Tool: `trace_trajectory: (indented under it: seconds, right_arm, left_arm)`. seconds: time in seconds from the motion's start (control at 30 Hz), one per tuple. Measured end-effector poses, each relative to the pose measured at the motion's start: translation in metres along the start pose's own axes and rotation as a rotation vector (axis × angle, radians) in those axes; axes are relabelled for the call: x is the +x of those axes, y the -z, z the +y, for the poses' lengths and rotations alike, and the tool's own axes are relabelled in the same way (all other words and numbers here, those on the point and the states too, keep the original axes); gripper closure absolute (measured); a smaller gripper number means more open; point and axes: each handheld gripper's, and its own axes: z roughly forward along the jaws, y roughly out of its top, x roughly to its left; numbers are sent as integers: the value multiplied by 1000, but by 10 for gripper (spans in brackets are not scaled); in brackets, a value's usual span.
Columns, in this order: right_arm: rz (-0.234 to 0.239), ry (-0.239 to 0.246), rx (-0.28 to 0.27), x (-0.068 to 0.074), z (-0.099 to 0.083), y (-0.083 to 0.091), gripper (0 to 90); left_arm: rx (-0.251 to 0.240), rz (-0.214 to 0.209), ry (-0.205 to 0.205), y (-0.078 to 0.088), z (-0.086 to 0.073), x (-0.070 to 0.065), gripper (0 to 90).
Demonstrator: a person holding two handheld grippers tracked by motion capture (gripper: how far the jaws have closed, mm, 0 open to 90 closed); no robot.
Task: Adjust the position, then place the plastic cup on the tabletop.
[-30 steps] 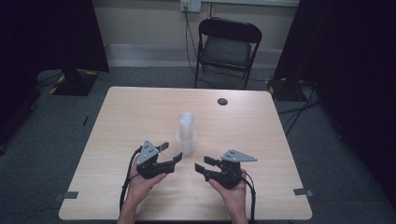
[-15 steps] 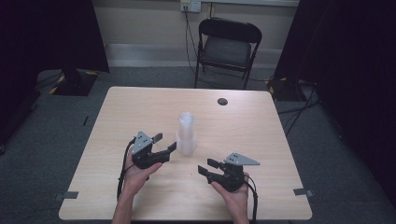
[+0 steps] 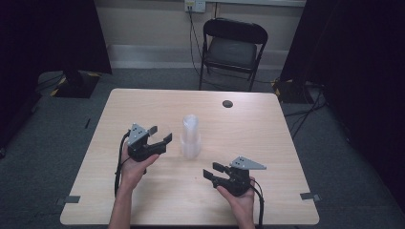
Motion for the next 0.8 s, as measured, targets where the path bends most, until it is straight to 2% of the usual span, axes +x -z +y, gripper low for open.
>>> trace_trajectory:
  seconds: [0.03, 0.1, 0.27, 0.33, 0.4, 0.43, 0.5, 0.57, 0.67, 0.73, 0.8]
  right_arm:
    - [0, 0, -2, 0, 0, 0, 470]
    - [-1, -3, -3, -1, -1, 0, 469]
    - [-1, -5, -2, -1, -1, 0, 469]
    - [3, -5, -2, -1, -1, 0, 468]
    - [4, -1, 0, -1, -1, -1, 468]
    - [4, 0, 1, -1, -2, -1, 468]
    - [2, -1, 7, -2, -2, -2, 468]
    - [5, -3, 10, -2, -2, -3, 468]
    - [5, -7, 10, -3, -2, -4, 468]
    - [7, -7, 11, -3, -2, -4, 468]
    - [5, -8, 13, -4, -1, -5, 468]
  left_arm:
    - [-13, 4, 6, 0, 1, 2, 305]
    - [-5, 15, 17, -2, 2, 6, 306]
    - [0, 43, 0, -10, 6, 15, 305]
    - [-25, 63, -16, -15, 6, 18, 305]
    - [6, 59, -5, -20, 7, 24, 305]
    - [8, 75, -11, -22, 8, 26, 305]
    - [8, 76, -18, -26, 9, 30, 305]
    - [-14, 93, -44, -29, 8, 31, 303]
    - [-16, 89, -25, -35, 3, 38, 300]
    - [-8, 97, -42, -40, -1, 42, 299]
    - [1, 99, -31, -44, -4, 46, 299]
